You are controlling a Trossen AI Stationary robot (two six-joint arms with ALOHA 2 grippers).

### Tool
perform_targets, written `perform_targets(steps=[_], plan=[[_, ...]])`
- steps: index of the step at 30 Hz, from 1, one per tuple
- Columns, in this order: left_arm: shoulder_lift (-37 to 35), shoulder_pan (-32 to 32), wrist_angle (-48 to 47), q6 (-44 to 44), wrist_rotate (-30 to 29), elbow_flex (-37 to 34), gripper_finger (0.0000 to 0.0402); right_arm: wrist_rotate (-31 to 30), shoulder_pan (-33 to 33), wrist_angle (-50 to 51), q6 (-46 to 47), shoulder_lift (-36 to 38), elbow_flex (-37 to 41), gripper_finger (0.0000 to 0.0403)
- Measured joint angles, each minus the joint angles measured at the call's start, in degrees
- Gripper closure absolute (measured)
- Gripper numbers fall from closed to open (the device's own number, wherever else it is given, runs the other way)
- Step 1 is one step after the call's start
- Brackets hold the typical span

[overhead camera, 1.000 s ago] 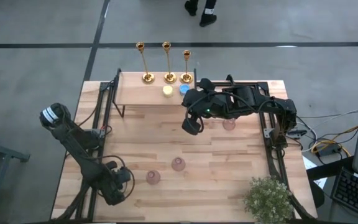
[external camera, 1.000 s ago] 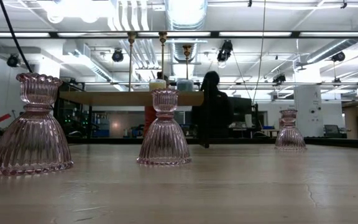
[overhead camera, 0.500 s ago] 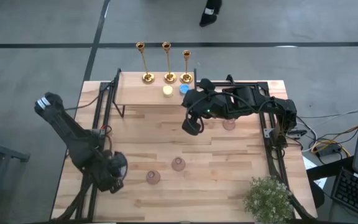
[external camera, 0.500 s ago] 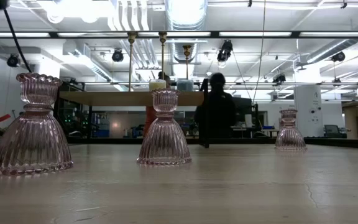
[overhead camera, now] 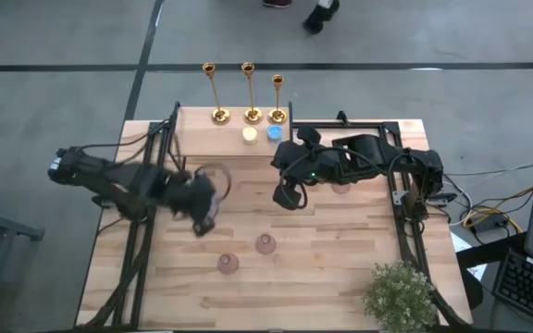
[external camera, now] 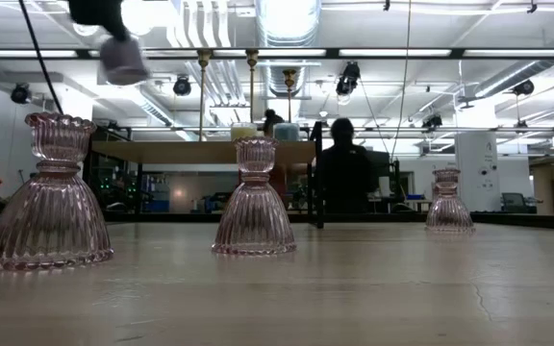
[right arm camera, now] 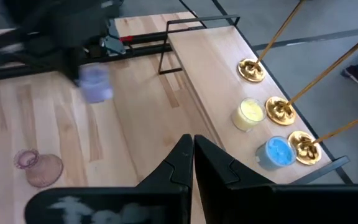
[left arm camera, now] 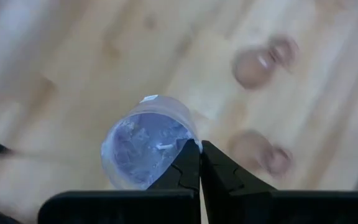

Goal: Pick & Place candle stick holders
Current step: Put the violet scented candle on the shelf aligned with the yellow and blue scented candles

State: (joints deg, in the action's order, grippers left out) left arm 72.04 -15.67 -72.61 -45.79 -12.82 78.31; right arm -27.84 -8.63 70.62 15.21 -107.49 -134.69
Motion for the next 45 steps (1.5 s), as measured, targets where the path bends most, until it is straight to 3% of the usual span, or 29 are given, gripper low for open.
perform_targets(steps=[9, 18, 24, 35, 45], plan=[[8.9, 25.1, -1.2, 25.1, 2.8, 12.1, 0.04, -0.2, -1.7, 0.0, 3.9, 0.1, 0.0, 0.0394], [19.3, 39.8, -1.8, 42.0, 3.2, 19.2, 0.0399, -0.5, -2.0, -0.1, 7.1, 0.2, 0.0, 0.0394], [24.0, 43.2, -1.9, 45.5, 1.2, 19.6, 0.0398, -0.6, -2.0, -0.1, 7.4, 0.2, 0.0, 0.0394], [25.8, 43.6, -1.4, 48.4, -1.8, 19.5, 0.0395, -0.7, -2.0, -0.1, 8.0, 0.2, 0.0, 0.0394], [25.4, 43.6, -0.2, 48.1, -2.3, 19.4, 0.0354, -0.8, -2.0, -0.2, 7.9, 0.2, 0.0, 0.0394]])
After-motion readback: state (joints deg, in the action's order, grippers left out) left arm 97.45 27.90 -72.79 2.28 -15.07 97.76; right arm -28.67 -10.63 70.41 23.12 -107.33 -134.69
